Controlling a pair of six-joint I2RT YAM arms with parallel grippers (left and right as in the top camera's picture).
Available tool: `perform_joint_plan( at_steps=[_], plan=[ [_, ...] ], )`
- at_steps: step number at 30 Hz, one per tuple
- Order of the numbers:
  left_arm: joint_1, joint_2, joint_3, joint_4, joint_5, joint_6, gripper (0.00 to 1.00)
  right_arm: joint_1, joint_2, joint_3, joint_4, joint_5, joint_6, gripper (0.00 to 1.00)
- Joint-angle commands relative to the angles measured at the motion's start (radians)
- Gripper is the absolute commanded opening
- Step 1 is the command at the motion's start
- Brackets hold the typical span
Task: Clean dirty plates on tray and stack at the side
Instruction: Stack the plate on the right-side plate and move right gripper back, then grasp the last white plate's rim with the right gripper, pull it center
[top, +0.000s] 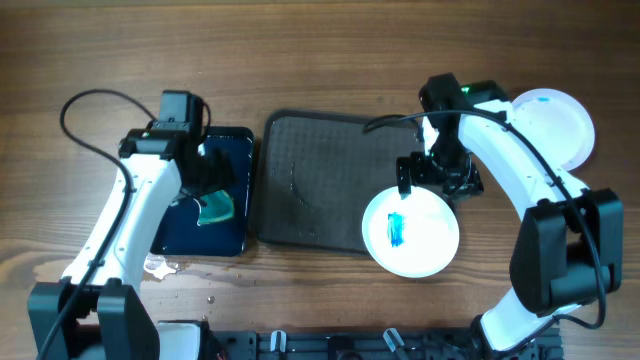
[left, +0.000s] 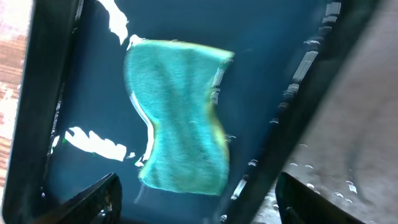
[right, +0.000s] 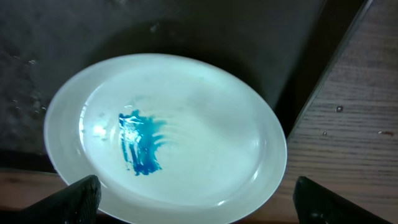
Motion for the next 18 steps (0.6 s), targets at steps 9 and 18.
perform_joint_plan(
  at_steps=[9,18],
  plan=[
    [0.084,0.274,-0.047,0.145,0.124,0.04,0.52,0.001,-0.013,-0.019,0.028,-0.063,-0.012,1.0],
    [0.084,0.252,0.003,0.196,0.124,0.035,0.64,0.001,-0.013,-0.019,0.032,-0.081,-0.03,1.0]
  ],
)
